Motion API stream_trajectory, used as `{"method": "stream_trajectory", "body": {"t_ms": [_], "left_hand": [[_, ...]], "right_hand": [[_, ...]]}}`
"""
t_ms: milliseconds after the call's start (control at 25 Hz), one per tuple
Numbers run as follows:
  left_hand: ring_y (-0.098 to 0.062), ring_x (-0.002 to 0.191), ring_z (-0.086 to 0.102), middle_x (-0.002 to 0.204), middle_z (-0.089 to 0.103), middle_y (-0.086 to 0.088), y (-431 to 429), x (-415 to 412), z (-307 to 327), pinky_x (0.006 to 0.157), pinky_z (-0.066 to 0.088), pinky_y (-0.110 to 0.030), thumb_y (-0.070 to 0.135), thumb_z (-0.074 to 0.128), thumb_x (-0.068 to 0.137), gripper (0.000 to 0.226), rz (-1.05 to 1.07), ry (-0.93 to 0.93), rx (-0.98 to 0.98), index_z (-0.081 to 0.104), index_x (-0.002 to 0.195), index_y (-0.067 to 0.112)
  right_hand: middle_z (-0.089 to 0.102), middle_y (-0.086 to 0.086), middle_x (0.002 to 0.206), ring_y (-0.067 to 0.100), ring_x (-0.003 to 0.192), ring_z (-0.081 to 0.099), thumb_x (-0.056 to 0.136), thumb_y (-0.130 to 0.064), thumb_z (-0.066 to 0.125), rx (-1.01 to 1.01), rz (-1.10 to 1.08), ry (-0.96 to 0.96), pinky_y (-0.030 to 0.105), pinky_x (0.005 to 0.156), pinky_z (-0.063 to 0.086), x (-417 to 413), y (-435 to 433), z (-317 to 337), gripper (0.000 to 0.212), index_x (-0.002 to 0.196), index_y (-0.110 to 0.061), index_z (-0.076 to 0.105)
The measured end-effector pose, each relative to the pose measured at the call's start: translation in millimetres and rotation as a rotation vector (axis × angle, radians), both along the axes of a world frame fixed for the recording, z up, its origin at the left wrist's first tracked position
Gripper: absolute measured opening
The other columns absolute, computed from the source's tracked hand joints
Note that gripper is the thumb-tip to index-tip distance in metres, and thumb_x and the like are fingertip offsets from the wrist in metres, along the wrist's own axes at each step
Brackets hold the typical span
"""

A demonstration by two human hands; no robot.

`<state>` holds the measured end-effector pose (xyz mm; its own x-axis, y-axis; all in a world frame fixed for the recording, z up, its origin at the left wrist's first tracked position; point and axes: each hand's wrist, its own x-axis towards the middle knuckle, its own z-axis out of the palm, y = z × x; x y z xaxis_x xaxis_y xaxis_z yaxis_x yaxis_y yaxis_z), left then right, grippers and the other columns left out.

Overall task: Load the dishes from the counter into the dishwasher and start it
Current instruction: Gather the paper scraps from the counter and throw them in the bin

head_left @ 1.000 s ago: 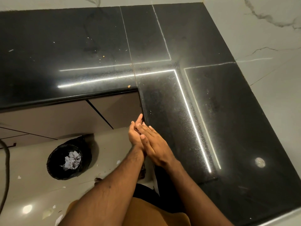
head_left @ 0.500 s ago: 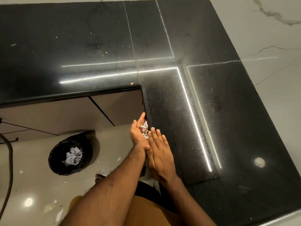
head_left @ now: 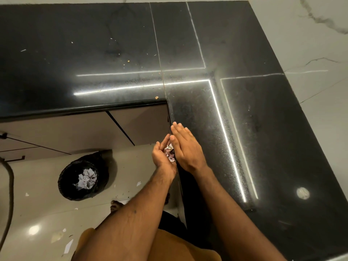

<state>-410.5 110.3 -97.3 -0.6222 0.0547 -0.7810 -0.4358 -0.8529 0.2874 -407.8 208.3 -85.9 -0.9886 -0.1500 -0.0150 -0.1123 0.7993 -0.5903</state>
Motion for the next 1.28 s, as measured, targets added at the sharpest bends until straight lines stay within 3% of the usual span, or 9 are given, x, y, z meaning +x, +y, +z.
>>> {"method": "stream_trajectory", "body": {"t_ms": [80,200,400,520,640,800,960,1120,1280], "left_hand": [[-0.029,0.110,0.072,0.125,0.072,-0.016,-0.7,-0.8,-1.9,0.101,0.052,-0.041,0.041,0.029,0.109,0.056,-0.002,-0.008,0.042,0.070,0.126,0.007],[-0.028,0.120,0.066,0.133,0.068,-0.014,-3.3,-1.3,-9.6,0.111,0.046,-0.042,0.043,0.027,0.108,0.058,-0.032,-0.020,0.003,0.069,0.127,0.008],[-0.034,0.115,0.069,0.124,0.072,-0.017,-0.5,-3.5,-12.5,0.102,0.053,-0.045,0.040,0.030,0.108,0.056,0.003,-0.047,-0.012,0.069,0.127,0.005],[-0.033,0.113,0.069,0.120,0.073,-0.018,-0.2,-6.0,-16.0,0.101,0.054,-0.046,0.041,0.028,0.108,0.058,-0.016,-0.094,-0.041,0.071,0.123,0.005],[-0.031,0.092,0.069,0.092,0.077,-0.018,-5.0,-14.6,-23.4,0.081,0.057,-0.042,0.037,0.023,0.110,0.059,-0.063,-0.175,-0.021,0.071,0.118,0.004],[-0.022,0.064,0.070,0.082,0.076,-0.016,-19.6,-23.2,-34.7,0.048,0.048,-0.024,0.029,0.020,0.109,0.057,-0.123,-0.236,0.070,0.065,0.127,-0.001],[-0.032,0.097,0.069,0.105,0.073,-0.023,-58.2,-27.6,-44.0,0.077,0.058,-0.042,0.025,0.026,0.110,0.053,-0.092,-0.256,0.135,0.067,0.117,-0.007],[-0.037,0.106,0.066,0.121,0.068,-0.027,-145.6,-43.1,-59.1,0.093,0.053,-0.046,0.028,0.021,0.111,0.060,0.048,-0.233,0.115,0.066,0.112,-0.011],[-0.034,0.108,0.066,0.110,0.071,-0.025,-247.9,-46.1,-69.5,0.103,0.050,-0.042,0.031,0.019,0.112,0.062,0.078,-0.166,0.039,0.067,0.109,-0.008]], "right_hand": [[0.043,0.003,0.163,0.009,0.156,0.026,0.113,-0.037,0.030,0.012,0.112,0.058,0.041,0.127,0.025,15.0,1.2,-0.4,0.052,0.154,-0.011,0.050],[0.055,0.000,0.154,0.006,0.150,0.038,0.113,-0.034,0.033,-0.121,0.169,0.068,0.042,0.124,0.031,45.8,3.9,1.6,0.047,0.146,-0.014,0.060],[0.039,-0.001,0.166,0.009,0.155,0.031,0.113,-0.042,0.023,-0.192,-0.130,0.098,0.045,0.127,0.027,73.1,-0.8,3.5,0.057,0.157,-0.014,0.044],[0.042,-0.003,0.163,0.007,0.153,0.033,0.114,-0.045,0.021,-0.252,-0.121,0.055,0.046,0.126,0.030,71.4,-6.3,7.4,0.058,0.156,-0.015,0.047],[0.055,-0.007,0.154,0.008,0.146,0.045,0.113,-0.047,0.026,-0.510,-0.174,-0.025,0.047,0.123,0.036,66.1,-7.2,14.4,0.057,0.149,-0.016,0.057],[0.065,-0.004,0.143,0.014,0.138,0.056,0.113,-0.049,0.023,-0.812,-0.372,-0.096,0.041,0.116,0.044,55.9,-24.7,21.7,0.060,0.142,-0.016,0.064],[0.071,-0.003,0.134,0.010,0.135,0.059,0.112,-0.048,0.021,-0.827,-0.334,-0.178,0.023,0.112,0.043,39.5,-70.9,22.5,0.066,0.131,-0.013,0.072],[0.072,-0.012,0.131,0.000,0.132,0.058,0.112,-0.050,0.025,-0.744,-0.227,-0.316,0.013,0.106,0.041,15.7,-134.7,6.4,0.061,0.130,-0.018,0.074],[0.077,0.000,0.115,0.012,0.115,0.067,0.108,-0.062,0.034,-0.558,-0.131,-0.502,0.032,0.094,0.053,-3.3,-218.0,-23.2,0.066,0.118,-0.011,0.075]]}}
